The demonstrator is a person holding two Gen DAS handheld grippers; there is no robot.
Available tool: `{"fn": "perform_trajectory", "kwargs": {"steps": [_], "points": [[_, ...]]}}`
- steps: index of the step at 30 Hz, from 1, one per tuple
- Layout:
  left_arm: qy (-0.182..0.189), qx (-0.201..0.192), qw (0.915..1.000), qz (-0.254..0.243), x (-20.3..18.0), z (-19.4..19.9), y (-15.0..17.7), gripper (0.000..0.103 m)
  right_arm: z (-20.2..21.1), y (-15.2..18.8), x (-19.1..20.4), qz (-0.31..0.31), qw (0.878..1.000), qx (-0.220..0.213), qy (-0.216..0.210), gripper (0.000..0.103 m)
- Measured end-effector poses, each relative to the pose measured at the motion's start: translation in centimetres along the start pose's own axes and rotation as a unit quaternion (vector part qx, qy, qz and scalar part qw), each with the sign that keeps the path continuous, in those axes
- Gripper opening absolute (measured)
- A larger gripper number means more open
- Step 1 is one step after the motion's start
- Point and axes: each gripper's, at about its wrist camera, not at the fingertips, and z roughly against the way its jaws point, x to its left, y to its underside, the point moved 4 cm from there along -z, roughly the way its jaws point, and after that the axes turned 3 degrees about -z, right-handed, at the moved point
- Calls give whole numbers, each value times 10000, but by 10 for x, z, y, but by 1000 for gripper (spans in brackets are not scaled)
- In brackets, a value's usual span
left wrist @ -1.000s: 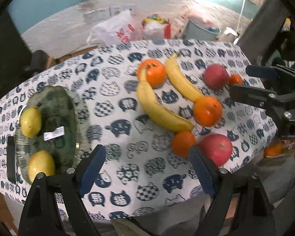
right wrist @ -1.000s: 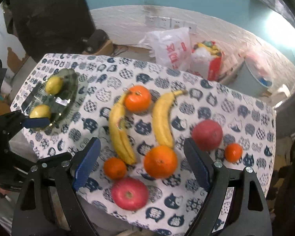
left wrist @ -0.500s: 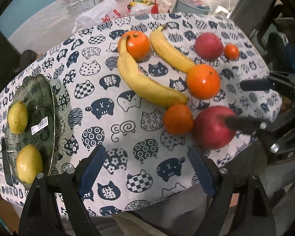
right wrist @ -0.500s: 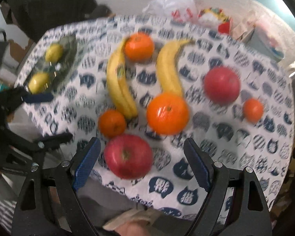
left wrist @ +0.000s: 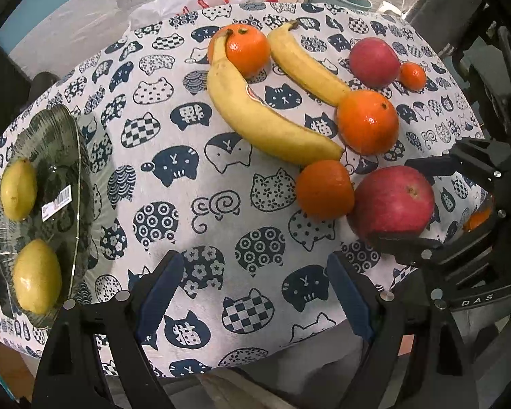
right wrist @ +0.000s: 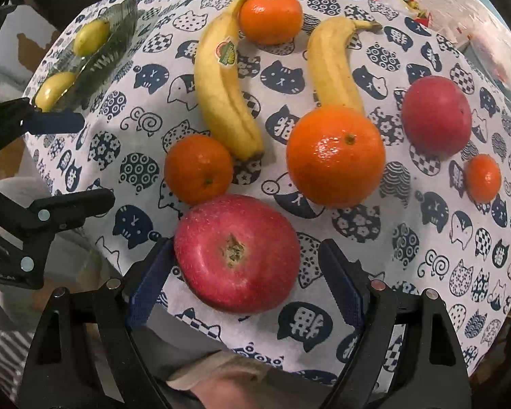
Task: Organize fruits
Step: 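Grasp the large red apple with the right tool while the left tool grasps an orange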
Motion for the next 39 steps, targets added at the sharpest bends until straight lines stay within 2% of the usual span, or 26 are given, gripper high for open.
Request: {"fn": "perform_trajectory", "kwargs": {"steps": [3, 6, 11, 15, 22, 26, 39], "points": [[-9, 36, 10000, -35, -2, -3, 0, 87, -4, -1, 1, 53, 10000, 4, -28, 84], [10, 59, 10000, -49, -4, -4, -1, 87, -9, 0, 2, 55, 9999, 80, -142, 75], [143, 52, 9999, 45, -5, -5, -5, 87, -4, 3, 1, 127, 9999, 3, -33, 75], [312, -17, 9995, 106, -11, -6, -12, 87, 19, 5, -10, 31, 9997, -254, 31, 75], [620, -51, 9978, 213, -26, -12, -29, 87, 50, 3, -45, -363, 9962, -688, 390, 75], [613, -17, 9980, 178, -34, -20, -35, 87, 54, 2, -56, -509, 9944, -796, 479, 75], [572, 67, 9980, 272, -38, -46, -50, 87, 61, -5, -72, -741, 9918, -981, 350, 75]]}}
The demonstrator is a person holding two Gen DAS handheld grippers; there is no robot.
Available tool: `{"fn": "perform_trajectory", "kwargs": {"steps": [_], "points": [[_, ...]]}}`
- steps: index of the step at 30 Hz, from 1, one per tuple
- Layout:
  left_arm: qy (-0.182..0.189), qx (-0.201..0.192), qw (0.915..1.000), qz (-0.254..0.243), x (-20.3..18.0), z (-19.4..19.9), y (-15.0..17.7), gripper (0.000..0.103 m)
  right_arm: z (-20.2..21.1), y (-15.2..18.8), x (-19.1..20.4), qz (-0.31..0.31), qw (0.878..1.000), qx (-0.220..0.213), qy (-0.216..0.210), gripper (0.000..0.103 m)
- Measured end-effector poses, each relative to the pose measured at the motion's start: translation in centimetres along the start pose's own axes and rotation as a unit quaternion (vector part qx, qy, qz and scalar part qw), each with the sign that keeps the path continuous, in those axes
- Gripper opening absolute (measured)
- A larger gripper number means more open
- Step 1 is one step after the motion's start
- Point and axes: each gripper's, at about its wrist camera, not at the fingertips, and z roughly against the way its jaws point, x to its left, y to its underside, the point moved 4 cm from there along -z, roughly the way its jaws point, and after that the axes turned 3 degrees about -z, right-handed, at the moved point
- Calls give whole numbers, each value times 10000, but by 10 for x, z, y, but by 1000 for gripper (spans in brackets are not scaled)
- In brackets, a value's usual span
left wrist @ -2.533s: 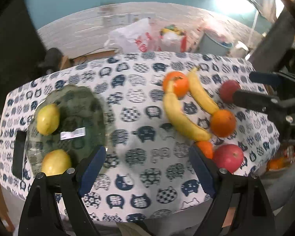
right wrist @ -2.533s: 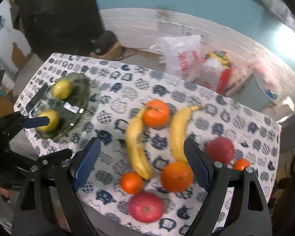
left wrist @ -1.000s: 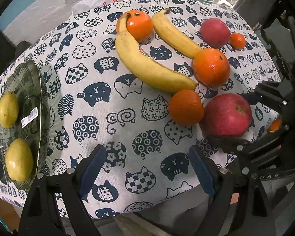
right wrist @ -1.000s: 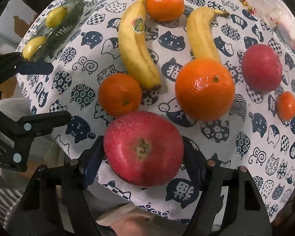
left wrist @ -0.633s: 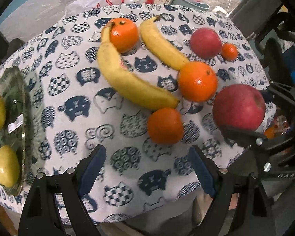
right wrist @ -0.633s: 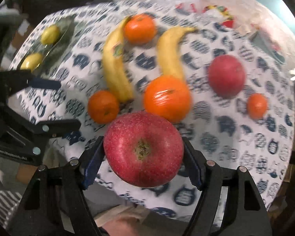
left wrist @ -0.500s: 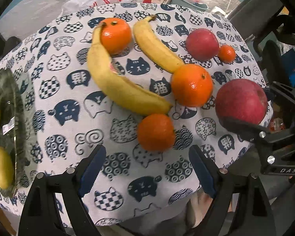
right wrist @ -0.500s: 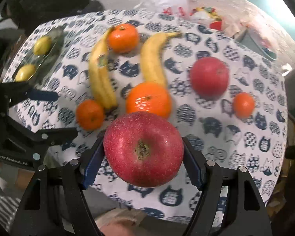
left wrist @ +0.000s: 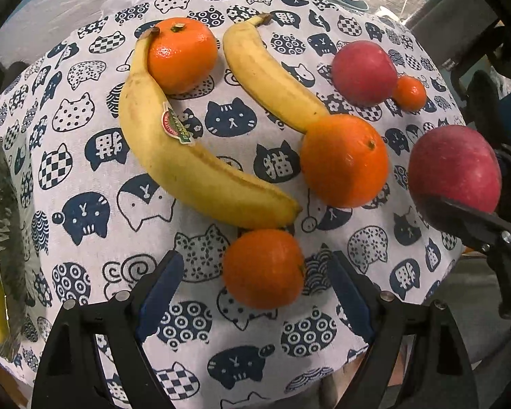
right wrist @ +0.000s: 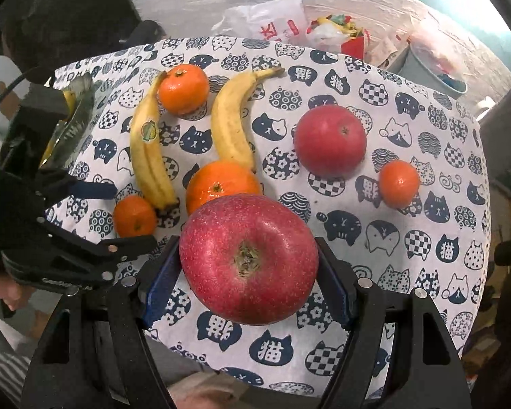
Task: Organize fruits
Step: 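Grasp the large red apple with the right tool while the left tool grasps an orange, then carry the red apple in the right tool onto the plate while the left tool carries the orange there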
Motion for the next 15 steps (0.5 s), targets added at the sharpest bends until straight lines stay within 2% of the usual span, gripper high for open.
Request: {"fn": "perform_trajectory", "kwargs": {"steps": [3, 5, 9, 15], "points": [[33, 16, 10000, 1, -4, -5, -2, 87, 1, 0, -2, -37, 10000, -12, -18, 75], [55, 9, 10000, -42, -5, -5, -2, 83, 0, -1, -3, -52, 10000, -15, -24, 75], [178, 92, 9997, -129, -9, -10, -1, 49, 0, -1, -2, -38, 10000, -3, -36, 75], [191, -45, 9996, -203, -5, -3, 2, 49, 0, -3, -1, -22, 10000, -34, -30, 75]]}}
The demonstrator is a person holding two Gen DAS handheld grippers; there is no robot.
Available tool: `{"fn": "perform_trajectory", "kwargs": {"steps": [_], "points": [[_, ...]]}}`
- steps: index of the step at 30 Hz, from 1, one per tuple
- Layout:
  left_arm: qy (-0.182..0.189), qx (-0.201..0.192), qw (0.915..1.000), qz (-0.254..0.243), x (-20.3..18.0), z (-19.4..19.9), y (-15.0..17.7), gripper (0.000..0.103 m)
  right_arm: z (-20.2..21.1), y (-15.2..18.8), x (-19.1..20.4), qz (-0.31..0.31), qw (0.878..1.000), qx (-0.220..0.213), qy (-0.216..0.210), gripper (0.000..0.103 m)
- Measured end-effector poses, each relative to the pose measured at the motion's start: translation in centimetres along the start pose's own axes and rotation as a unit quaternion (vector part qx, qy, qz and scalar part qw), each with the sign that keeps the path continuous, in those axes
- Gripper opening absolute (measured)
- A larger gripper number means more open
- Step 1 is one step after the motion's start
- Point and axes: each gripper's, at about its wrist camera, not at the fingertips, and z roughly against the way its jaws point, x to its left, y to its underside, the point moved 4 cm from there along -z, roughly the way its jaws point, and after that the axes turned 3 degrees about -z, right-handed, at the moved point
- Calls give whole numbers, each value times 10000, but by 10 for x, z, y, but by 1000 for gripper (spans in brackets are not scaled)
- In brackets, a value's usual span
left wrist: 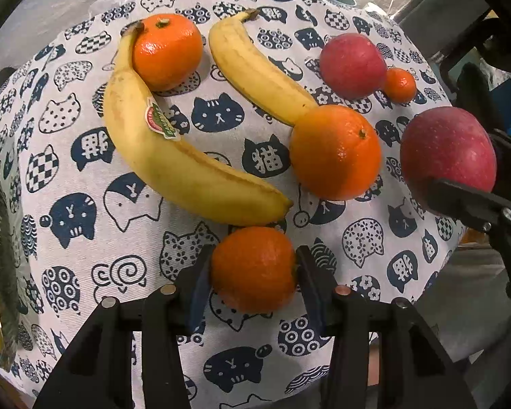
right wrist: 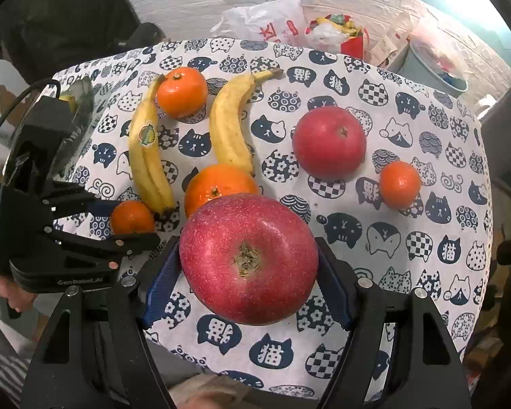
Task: Organize fruits
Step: 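Carry the red apple in the right tool onto the plate while the left tool carries the orange there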
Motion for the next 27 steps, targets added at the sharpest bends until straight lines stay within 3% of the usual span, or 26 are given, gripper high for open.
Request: {"fn": "perform_trajectory", "kwargs": {"steps": [12, 27], "points": [[-208, -387, 9990, -63, 8, 39, 8, 48, 14, -16, 17, 111, 9995, -303, -19, 75], [-600, -1083, 9920, 243, 47, 103, 13, 48, 34, -48, 67, 445, 9962, -681, -310, 75]]}}
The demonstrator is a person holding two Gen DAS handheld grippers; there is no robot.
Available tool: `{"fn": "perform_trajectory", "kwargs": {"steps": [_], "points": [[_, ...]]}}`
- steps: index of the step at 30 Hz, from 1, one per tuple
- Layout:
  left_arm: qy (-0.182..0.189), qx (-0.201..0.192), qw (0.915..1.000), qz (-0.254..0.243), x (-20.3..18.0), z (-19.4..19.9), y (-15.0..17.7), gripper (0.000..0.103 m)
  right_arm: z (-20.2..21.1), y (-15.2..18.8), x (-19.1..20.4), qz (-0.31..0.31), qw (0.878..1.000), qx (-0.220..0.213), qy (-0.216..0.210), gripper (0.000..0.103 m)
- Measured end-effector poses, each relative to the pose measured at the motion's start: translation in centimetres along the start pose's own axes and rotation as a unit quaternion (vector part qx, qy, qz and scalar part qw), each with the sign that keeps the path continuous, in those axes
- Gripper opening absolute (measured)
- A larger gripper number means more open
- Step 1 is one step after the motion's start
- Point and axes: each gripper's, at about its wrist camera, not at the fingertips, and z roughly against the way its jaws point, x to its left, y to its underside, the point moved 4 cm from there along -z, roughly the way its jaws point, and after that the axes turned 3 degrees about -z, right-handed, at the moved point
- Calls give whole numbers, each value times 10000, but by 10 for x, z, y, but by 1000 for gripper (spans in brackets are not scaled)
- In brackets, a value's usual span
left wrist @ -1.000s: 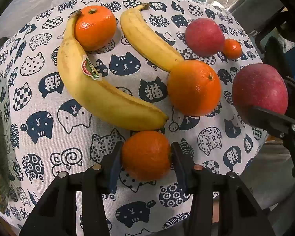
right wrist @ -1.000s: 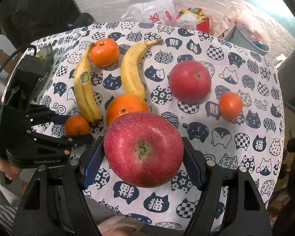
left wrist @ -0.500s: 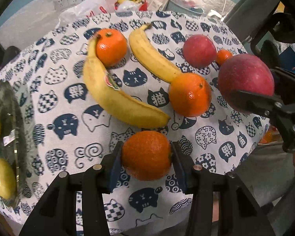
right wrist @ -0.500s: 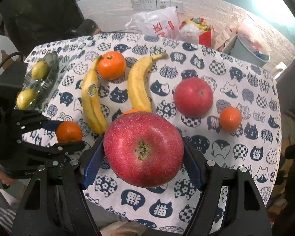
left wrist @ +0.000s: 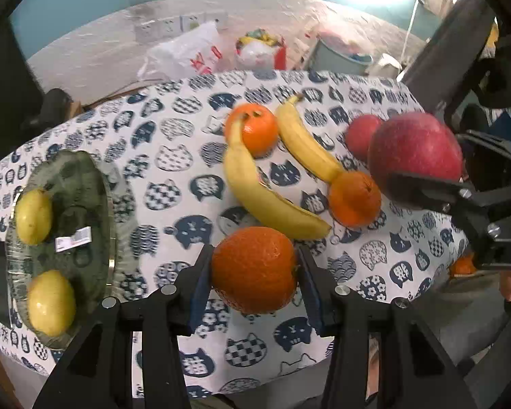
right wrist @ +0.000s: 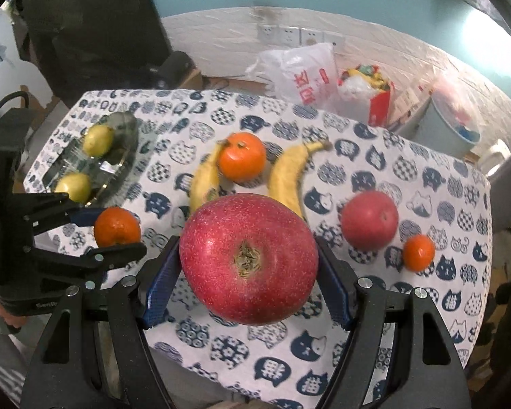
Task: Organize fruits
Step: 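Carry the red apple in the right tool onto the plate while the left tool carries the orange there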
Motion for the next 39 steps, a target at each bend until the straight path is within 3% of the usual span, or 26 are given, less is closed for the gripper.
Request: {"fn": "perform_trajectory", "kwargs": {"steps": [25, 39], "points": [[-430, -489, 9943, 848, 96, 40, 16, 48, -36, -60, 101, 627, 9971, -37, -428, 75], [-614, -542, 9834, 1622, 170, 51, 51, 48, -77, -86, 169, 967, 9932, 151, -628, 75]]}}
